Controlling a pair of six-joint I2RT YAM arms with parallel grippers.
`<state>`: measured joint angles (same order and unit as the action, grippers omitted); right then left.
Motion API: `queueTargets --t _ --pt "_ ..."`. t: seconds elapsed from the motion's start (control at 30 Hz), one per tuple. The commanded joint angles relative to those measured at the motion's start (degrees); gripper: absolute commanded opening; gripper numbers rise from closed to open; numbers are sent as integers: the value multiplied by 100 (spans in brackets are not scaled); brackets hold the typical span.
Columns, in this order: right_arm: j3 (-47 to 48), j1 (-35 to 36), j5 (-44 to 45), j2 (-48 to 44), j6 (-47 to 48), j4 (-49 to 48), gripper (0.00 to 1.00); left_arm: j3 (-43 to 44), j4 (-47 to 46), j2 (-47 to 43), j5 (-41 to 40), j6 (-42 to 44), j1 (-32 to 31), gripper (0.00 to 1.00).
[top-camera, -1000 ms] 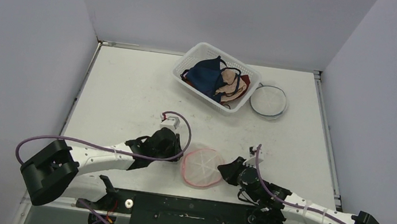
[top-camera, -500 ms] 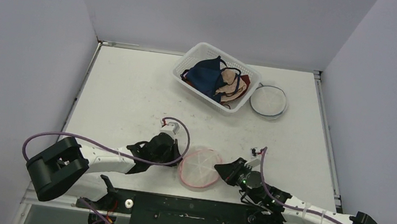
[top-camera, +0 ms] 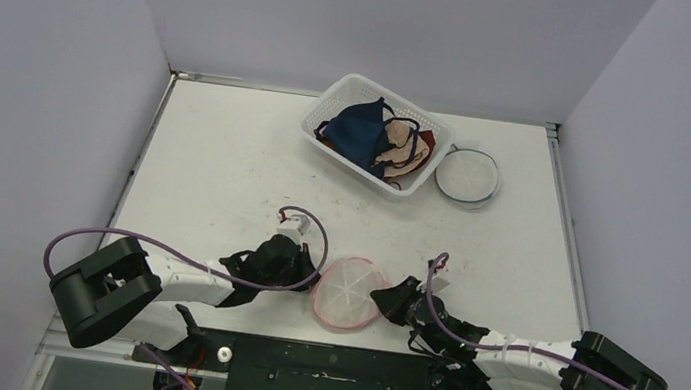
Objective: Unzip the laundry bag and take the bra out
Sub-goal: Adjust the laundry bag at the center of the board.
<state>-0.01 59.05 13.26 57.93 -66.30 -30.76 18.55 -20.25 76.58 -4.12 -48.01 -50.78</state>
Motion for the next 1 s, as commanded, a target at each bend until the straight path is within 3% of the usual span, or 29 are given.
queueTargets --t 0.0,0.27,0.6,0.97 --pt "266 210 295 390 197 279 7 -111 -146 -49 337 -155 -62 0" --pt "801 753 1107 -170 241 1856 48 -176 -101 -155 254 -238 -63 0" --pt "1822 1126 1981 -1050 311 4510 65 -198 -167 -272 311 -345 -69 0" --pt "2165 1402 1812 -725 666 4529 74 -286 -654 -166 623 -654 -82 0"
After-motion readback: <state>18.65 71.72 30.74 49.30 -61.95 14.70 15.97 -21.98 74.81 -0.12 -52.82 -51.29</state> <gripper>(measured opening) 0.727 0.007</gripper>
